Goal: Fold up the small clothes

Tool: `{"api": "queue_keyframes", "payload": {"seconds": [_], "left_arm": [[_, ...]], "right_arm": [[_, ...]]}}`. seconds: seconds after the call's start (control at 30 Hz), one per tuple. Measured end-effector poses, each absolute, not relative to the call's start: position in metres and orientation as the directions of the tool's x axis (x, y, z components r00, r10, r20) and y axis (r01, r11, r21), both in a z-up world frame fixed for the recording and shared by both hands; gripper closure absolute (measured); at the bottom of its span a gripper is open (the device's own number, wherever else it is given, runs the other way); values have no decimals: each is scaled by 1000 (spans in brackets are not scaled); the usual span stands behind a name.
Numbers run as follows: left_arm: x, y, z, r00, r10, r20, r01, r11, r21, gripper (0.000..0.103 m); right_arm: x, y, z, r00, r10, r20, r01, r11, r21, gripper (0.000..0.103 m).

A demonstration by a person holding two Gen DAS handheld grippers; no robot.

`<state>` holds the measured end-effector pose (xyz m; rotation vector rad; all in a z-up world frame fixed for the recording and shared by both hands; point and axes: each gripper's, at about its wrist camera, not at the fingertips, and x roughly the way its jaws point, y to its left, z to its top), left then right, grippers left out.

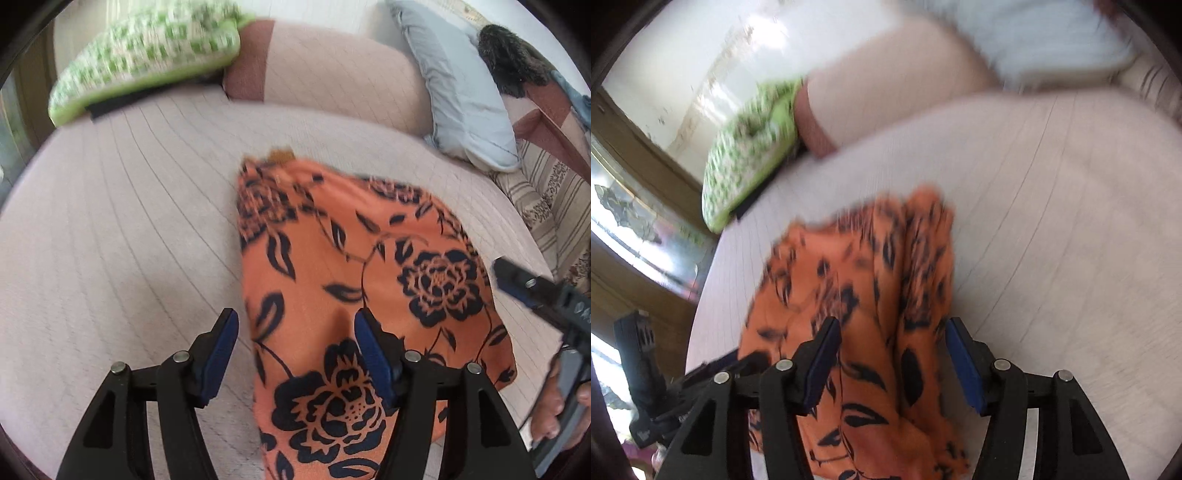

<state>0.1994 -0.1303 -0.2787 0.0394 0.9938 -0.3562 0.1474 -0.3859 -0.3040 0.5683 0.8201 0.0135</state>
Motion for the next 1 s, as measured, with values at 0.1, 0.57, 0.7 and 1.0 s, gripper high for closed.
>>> {"api": "queue_keyframes", "payload": {"seconds": [0.1, 0.57, 0.7, 1.0], "left_arm": [[195, -134, -269, 562, -230, -794, 321, 946, -47, 30], [204, -134, -299, 540, -149, -828, 325, 945, 42, 23], [207, -136, -303, 536, -149, -831, 328, 944, 43, 19], [196, -130, -280, 586, -91, -805, 268, 959, 87, 19]], "right_arm": [[143, -377, -286, 749, 231, -620, 137, 863, 487, 41], [166, -350, -344, 562, 290, -775, 157, 882, 444, 44], [169, -354, -358, 546, 303, -781, 180, 868, 463, 43], [134, -349, -304, 645, 178, -743, 202, 898, 391, 43]]}}
